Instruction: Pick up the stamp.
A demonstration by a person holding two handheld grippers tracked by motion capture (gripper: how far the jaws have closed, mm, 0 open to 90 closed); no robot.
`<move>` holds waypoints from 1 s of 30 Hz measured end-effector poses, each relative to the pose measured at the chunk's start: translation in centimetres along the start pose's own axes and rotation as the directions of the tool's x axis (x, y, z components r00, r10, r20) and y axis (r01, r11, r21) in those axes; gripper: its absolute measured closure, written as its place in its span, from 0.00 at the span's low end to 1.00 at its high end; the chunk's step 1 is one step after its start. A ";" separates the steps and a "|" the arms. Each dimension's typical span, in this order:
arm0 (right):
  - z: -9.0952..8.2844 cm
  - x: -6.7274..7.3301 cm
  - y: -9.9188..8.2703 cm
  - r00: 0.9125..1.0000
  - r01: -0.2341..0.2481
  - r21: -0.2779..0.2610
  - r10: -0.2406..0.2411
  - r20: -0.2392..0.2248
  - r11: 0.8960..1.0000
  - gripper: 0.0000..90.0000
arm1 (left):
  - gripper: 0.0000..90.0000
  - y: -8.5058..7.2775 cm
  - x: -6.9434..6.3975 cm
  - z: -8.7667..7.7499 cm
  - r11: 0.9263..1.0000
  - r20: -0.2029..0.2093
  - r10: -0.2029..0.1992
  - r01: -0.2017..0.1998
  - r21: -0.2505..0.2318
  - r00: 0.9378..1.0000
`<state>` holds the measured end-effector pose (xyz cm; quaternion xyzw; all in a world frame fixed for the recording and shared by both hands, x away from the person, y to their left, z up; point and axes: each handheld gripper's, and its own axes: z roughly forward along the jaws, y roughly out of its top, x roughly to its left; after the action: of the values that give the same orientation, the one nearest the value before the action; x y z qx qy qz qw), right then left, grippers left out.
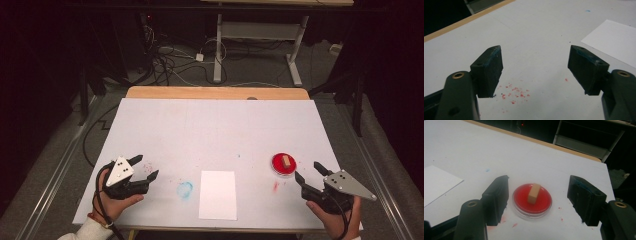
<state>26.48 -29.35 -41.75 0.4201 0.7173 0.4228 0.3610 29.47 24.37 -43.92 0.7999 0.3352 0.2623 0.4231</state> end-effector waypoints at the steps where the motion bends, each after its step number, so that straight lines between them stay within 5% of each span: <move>1: 0.1 -0.2 -0.1 1.000 0.002 0.009 -0.002 0.001 1.000 0.38 | 0.31 0.0 0.0 0.1 1.000 0.003 -0.003 0.003 -0.002 1.000; 9: 0.1 -0.7 0.1 1.000 0.010 0.016 -0.010 0.022 1.000 0.37 | 0.31 -0.2 -0.3 1.0 0.999 0.018 0.025 -0.026 0.040 1.000; 17: 0.1 -1.0 1.0 0.999 -0.017 0.055 0.015 0.047 0.998 0.37 | 0.31 0.3 -0.5 0.9 0.998 0.012 0.060 -0.060 0.007 0.998; 22: 0.0 -1.4 3.4 0.997 -0.048 0.103 0.041 0.069 0.993 0.38 | 0.31 0.3 -0.9 1.3 0.996 0.010 0.081 -0.081 0.026 0.997; 28: 2.5 -1.9 4.6 0.997 -0.070 0.198 0.060 0.057 0.978 0.43 | 0.30 0.3 -0.8 1.4 0.998 0.005 0.064 -0.064 0.013 0.998; 30: 4.2 -2.2 5.0 0.996 -0.093 0.268 0.086 0.035 0.959 0.48 | 0.30 0.3 -0.8 1.5 0.998 0.002 0.063 -0.063 0.011 0.998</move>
<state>32.44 -28.60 -38.46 0.5021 0.7441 0.3325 0.2892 30.13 22.83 -44.51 0.8126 0.3109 0.2731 0.4103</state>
